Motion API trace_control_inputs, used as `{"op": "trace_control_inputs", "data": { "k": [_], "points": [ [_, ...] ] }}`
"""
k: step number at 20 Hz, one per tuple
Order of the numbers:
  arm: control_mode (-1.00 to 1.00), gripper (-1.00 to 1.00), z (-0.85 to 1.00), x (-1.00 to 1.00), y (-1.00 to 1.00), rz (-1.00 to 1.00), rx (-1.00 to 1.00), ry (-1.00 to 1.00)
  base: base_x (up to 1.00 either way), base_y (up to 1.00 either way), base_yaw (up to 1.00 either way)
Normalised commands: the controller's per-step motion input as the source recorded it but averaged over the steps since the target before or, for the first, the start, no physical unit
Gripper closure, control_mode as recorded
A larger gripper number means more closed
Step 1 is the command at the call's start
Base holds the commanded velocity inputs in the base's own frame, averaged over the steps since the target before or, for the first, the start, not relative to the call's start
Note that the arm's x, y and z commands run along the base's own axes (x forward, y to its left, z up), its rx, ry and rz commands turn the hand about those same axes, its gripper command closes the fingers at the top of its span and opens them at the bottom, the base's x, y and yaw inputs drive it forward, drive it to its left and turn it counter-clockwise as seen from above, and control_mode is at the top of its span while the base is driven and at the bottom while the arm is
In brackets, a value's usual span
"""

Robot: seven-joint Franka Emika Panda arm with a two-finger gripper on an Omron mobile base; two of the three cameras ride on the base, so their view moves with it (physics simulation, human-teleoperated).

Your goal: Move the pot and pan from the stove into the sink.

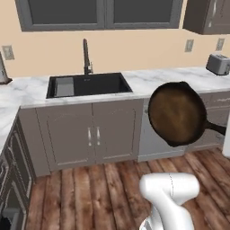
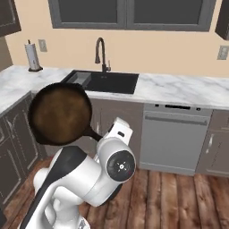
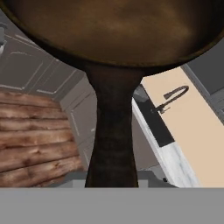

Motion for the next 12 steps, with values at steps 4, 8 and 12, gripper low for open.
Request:
{"op": "trace_control_inputs", "data": {
  "k": [4,8,12],
  "points": [
    [1.00,1.00,0.00,0.00,0.00,0.00,0.00,0.00,-0.01,0.13,-0.16],
    [1.00,1.00,0.00,0.00,0.00,0.00,0.00,0.00,0.00,0.00,0.00],
    [1.00,1.00,0.00,0.00,0.00,0.00,0.00,0.00,0.37,0.12,-0.02]
  ]
}}
